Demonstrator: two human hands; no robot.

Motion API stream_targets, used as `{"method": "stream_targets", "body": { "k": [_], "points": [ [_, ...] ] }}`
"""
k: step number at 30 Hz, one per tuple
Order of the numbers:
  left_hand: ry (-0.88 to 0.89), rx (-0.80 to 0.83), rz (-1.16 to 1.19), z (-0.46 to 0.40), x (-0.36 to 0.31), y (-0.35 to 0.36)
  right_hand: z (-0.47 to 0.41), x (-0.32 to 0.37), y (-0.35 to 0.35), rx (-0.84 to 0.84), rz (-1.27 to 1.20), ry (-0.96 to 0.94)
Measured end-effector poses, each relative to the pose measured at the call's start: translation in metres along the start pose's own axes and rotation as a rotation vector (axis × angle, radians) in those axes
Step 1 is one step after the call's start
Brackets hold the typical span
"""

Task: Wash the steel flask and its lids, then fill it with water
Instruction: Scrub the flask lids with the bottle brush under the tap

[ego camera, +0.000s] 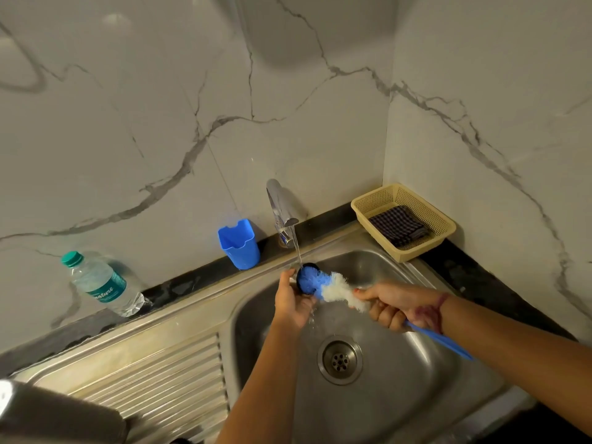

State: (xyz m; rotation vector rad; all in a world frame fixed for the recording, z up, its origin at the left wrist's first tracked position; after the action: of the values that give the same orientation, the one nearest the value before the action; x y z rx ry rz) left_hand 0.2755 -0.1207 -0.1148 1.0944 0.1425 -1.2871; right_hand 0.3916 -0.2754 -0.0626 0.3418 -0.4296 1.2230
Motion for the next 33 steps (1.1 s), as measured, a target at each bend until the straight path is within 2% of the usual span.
{"method": "stream_targets", "body": {
  "k": [1,3,5,8,9,11,13,15,16,17,20,22,23,25,28,29,31,33],
  "points": [
    [0.0,0.017,-0.015,0.0,-0.001,0.0,0.002,-0.002,0.002,0.063,-0.105,0.051],
    [-0.008,0.029,-0.041,0.0,-0.002,0.0,0.009,0.001,0.003,0.056,-0.049,0.009],
    [-0.011,0.033,-0.057,-0.001,-0.002,-0.002,0.014,0.01,0.0,-0.211,0.383,-0.243],
    [-0.024,0.034,-0.148,-0.003,0.0,-0.005,0.031,0.021,0.005,-0.826,1.304,-0.754],
    [-0.032,0.03,-0.175,-0.004,0.002,-0.006,0.035,0.02,0.009,-0.955,1.475,-0.913],
    [-0.044,0.005,-0.207,-0.003,0.004,-0.004,0.041,0.016,0.011,-1.09,1.623,-1.135],
    [-0.067,-0.038,-0.25,-0.003,0.005,-0.004,0.043,0.018,0.009,-1.145,1.641,-1.206],
    [-0.072,-0.046,-0.249,-0.003,0.004,-0.004,0.04,0.025,0.011,-1.053,1.536,-1.077],
    [-0.065,-0.036,-0.232,-0.004,0.003,-0.004,0.039,0.027,0.011,-0.965,1.396,-0.975],
    [-0.057,-0.019,-0.205,-0.005,0.002,-0.005,0.035,0.028,0.007,-0.825,1.174,-0.845],
    [-0.033,0.021,-0.102,-0.005,-0.001,-0.004,0.005,0.014,-0.008,-0.266,0.395,-0.328],
    [-0.03,0.039,-0.061,-0.006,0.001,-0.004,0.0,0.004,-0.007,-0.098,0.089,-0.158],
    [-0.031,0.041,-0.073,-0.007,0.002,-0.004,-0.001,0.004,-0.007,-0.093,0.091,-0.158],
    [-0.043,0.028,-0.115,-0.008,0.003,-0.004,0.007,0.011,-0.008,-0.261,0.382,-0.328],
    [-0.083,-0.017,-0.182,-0.01,0.007,-0.007,0.029,0.025,-0.004,-0.816,1.222,-0.761],
    [-0.104,-0.055,-0.217,-0.01,0.01,-0.008,0.035,0.024,0.003,-0.97,1.419,-0.937],
    [-0.121,-0.135,-0.28,-0.009,0.015,-0.01,0.04,0.016,0.01,-1.081,1.617,-1.137],
    [-0.138,-0.168,-0.297,-0.013,0.02,-0.012,0.039,0.013,0.009,-1.107,1.624,-1.184]
  ]
}}
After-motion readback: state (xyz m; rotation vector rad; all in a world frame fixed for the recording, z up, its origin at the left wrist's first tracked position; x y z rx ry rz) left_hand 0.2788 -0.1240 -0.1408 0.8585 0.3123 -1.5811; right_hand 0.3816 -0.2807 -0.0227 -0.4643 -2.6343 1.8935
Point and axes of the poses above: each hand's wrist, its own z-axis away from the middle knuckle, its own y-axis out of the palm, x = y × z, the point moved 6 cm from there along -z, towards the middle knuckle, and after that the axes turned 7 degrees about y, right-handed, at the moved point
